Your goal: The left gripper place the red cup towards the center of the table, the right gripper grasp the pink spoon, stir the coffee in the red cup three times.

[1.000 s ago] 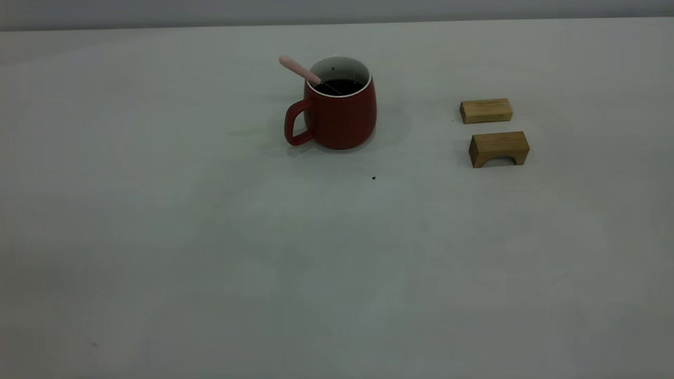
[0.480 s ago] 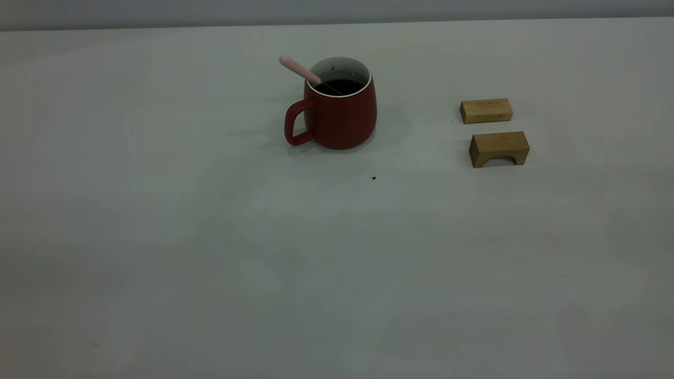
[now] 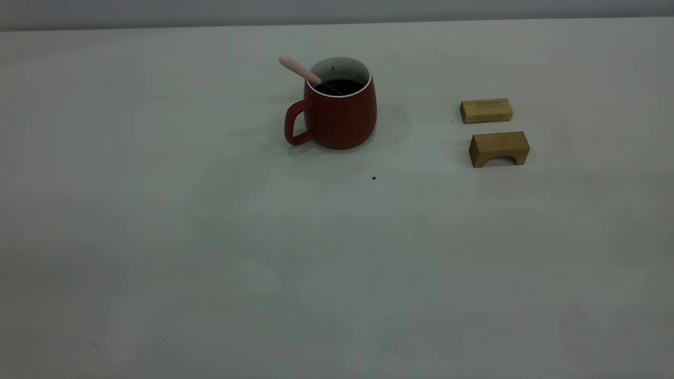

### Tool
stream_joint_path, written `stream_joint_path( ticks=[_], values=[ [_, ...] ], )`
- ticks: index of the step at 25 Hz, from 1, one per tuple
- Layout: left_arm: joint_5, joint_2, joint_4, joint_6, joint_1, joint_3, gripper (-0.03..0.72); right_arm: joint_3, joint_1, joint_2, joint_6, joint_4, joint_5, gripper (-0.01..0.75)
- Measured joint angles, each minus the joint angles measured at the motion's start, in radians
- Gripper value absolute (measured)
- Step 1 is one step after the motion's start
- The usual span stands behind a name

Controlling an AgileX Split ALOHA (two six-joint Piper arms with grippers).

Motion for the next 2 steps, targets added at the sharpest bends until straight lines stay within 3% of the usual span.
stream_joint_path(
  ticks=[2],
  values=[
    [0.0,0.0,0.0,0.0,0.0,0.0,0.443,0.0,0.0,0.0,0.0,0.0,0.0,0.237]
  ],
)
